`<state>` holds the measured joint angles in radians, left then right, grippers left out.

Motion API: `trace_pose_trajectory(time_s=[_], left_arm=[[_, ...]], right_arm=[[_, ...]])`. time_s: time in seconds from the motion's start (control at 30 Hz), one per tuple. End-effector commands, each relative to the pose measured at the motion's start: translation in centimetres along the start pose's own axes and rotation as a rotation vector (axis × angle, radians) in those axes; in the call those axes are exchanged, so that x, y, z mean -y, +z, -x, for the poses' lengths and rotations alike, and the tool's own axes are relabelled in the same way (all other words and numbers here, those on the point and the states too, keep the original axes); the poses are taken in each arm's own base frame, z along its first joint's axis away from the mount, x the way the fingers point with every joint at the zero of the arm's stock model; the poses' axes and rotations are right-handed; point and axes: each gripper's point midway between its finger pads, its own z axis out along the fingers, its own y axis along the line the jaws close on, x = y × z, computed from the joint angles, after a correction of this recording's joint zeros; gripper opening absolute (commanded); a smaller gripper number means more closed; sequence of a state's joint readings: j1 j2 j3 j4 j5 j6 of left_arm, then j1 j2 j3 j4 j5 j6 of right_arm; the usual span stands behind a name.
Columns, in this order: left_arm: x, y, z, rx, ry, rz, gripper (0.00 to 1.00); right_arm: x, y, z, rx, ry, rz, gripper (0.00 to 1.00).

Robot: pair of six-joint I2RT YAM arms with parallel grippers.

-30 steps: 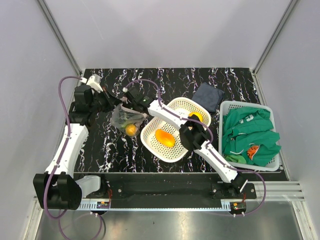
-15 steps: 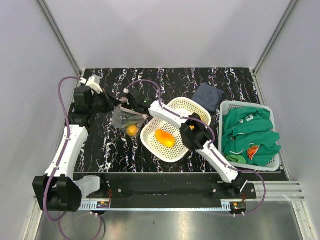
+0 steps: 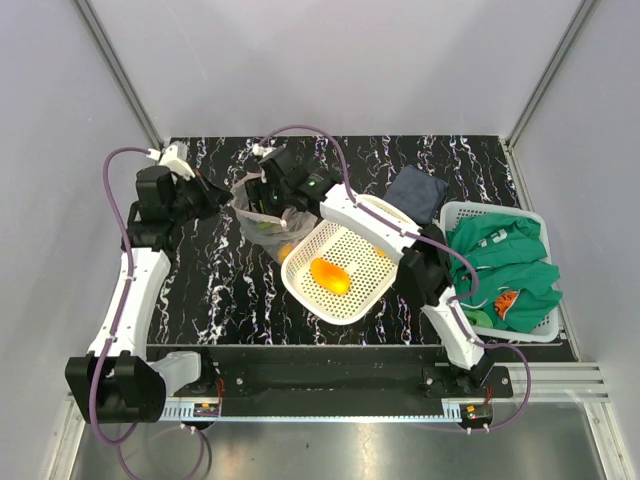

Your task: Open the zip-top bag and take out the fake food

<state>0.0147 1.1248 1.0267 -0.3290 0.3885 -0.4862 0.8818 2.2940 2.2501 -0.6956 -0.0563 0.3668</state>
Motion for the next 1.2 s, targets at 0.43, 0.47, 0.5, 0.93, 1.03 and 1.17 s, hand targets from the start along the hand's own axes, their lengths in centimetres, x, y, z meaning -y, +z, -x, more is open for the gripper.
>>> trace_pose_trajectory(time_s=[0.43,0.47,0.5,0.93,1.03,1.17], left_arm=[[2.8,-1.5,4.0,0.096,0.055,-0.072,0.0],[2.9,-1.8,4.1,0.1,0.058,-0.076,0.0],[3.0,-1.9,4.2,0.104,0.056,-0.079,0.0],[4.2,-3.1,5.0,0.123,0.063,-0.101,0.0],[3.7,-3.2,5.2,0.139,0.068,-0.073,0.0],[4.1,-4.0,6.2,0.178,0.082,-0.065,0.0]], right_arm=[[-7.6,-12.5,8.3,0.218,0.035,0.363,0.39],[-7.1,-12.7,8.7,0.238,0.037,0.332,0.38],[-6.8,-12.7,8.9,0.25,0.036,0.313,0.37],[-6.5,-15.0,10.6,0.325,-0.005,0.278,0.36],[-4.9,-17.2,11.1,0.381,-0.029,0.186,0.36],[-0.7,-20.3,8.5,0.385,-0.001,0.041,0.36]])
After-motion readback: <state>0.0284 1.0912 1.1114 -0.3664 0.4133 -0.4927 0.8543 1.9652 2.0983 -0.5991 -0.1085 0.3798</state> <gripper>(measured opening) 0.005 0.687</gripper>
